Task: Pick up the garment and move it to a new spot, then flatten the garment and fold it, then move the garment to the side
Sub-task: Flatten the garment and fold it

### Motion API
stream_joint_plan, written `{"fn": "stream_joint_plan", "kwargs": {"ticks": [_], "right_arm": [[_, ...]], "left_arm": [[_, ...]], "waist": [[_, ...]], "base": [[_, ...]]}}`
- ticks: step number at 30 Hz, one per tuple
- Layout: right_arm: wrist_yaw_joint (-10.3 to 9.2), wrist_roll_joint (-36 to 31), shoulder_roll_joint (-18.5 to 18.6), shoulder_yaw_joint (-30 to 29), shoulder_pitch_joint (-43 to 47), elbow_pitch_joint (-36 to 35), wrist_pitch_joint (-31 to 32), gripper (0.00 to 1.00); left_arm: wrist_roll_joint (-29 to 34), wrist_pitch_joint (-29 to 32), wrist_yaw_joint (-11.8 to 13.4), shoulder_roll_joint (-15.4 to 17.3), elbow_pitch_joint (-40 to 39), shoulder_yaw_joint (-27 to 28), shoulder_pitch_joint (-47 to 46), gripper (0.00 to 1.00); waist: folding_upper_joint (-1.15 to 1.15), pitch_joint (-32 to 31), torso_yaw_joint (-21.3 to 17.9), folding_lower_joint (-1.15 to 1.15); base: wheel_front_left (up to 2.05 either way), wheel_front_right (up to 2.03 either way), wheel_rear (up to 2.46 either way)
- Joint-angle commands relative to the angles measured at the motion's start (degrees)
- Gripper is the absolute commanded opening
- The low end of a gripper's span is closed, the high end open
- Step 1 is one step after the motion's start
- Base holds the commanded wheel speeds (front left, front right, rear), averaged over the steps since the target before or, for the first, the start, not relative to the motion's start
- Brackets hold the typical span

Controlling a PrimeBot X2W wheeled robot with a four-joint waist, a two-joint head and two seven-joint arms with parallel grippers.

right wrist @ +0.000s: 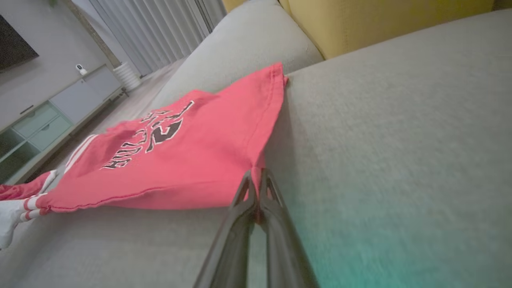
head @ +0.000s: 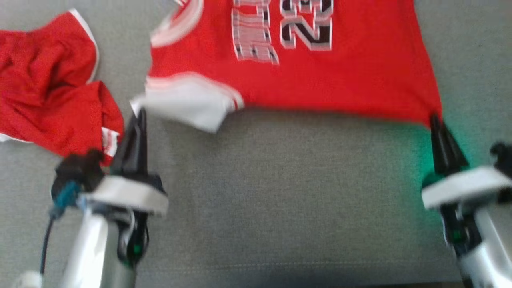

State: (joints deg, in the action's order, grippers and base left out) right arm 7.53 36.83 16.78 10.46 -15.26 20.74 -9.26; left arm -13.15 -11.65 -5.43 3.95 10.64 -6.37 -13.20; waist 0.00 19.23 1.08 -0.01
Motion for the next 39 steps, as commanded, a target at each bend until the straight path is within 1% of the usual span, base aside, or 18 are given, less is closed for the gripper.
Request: {"fn": "stream_joint_plan", "kwargs": {"ticks": [1, 6, 12, 15, 20, 24, 28, 33, 37, 39], "right_arm": [[-0.04, -1.1, -0.1, -0.5, 2.6, -3.6, 1.6, 0.0], [-0.04, -5.2, -3.2, -6.6, 12.8, -13.2, 9.7, 0.0], [-0.04, -9.9, -7.3, -12.5, 20.7, -23.2, 18.2, 0.0], [-0.04, -11.5, -8.8, -14.5, 23.6, -26.6, 21.5, 0.0], [-0.04, -13.2, -10.0, -16.3, 26.9, -30.1, 25.9, 0.0], [-0.04, -13.7, -10.9, -17.3, 27.6, -31.4, 27.9, 0.0], [-0.04, -14.1, -11.3, -16.8, 26.1, -30.9, 30.3, 0.0], [-0.04, -14.3, -11.4, -16.2, 21.5, -27.7, 34.1, 0.0], [-0.04, -14.3, -11.0, -15.9, 16.5, -24.4, 35.2, 0.0], [-0.04, -14.3, -11.0, -16.0, 15.3, -23.6, 35.3, 0.0]], "left_arm": [[0.2, 1.2, 0.7, 1.4, -4.2, 1.8, 1.0, 0.0], [-0.3, 8.1, 3.0, 1.3, -14.3, 1.0, 10.8, 0.0], [-0.6, 15.7, 5.0, 1.3, -23.9, -0.2, 19.3, 0.0], [-0.7, 18.6, 5.9, 1.5, -27.5, -0.4, 22.4, 0.0], [-1.0, 22.2, 6.9, 1.9, -31.8, -0.6, 25.4, 0.0], [-1.3, 24.3, 7.2, 2.4, -33.4, -0.4, 25.6, 0.0], [-2.2, 25.3, 6.9, 2.9, -32.5, 0.3, 23.5, 0.0], [-4.1, 26.3, 5.8, 4.0, -28.9, 1.5, 18.2, 0.0], [-5.3, 27.0, 4.4, 5.0, -25.3, 2.0, 11.8, 0.0], [-5.6, 27.1, 4.0, 5.2, -24.2, 2.0, 10.1, 0.0]], "waist": [[0.0, -2.3, 0.5, 0.01], [0.0, -5.2, 0.9, 0.01], [0.0, -7.2, 1.3, 0.01], [0.0, -8.0, 1.7, 0.01], [0.0, -8.8, 1.9, 0.01], [0.0, -8.8, 1.6, 0.01], [0.0, -8.2, 0.6, 0.01], [0.0, -6.0, -1.0, 0.01], [0.0, -3.3, -1.4, 0.01], [0.0, -2.7, -1.5, 0.01]], "base": [[0.0, 0.0, 0.0], [0.0, 0.0, 0.0], [0.0, 0.0, 0.0], [0.0, 0.0, 0.0], [0.0, 0.0, 0.0], [0.0, 0.0, 0.0], [0.0, 0.0, 0.0], [0.0, 0.0, 0.0], [0.0, 0.0, 0.0], [0.0, 0.0, 0.0]]}}
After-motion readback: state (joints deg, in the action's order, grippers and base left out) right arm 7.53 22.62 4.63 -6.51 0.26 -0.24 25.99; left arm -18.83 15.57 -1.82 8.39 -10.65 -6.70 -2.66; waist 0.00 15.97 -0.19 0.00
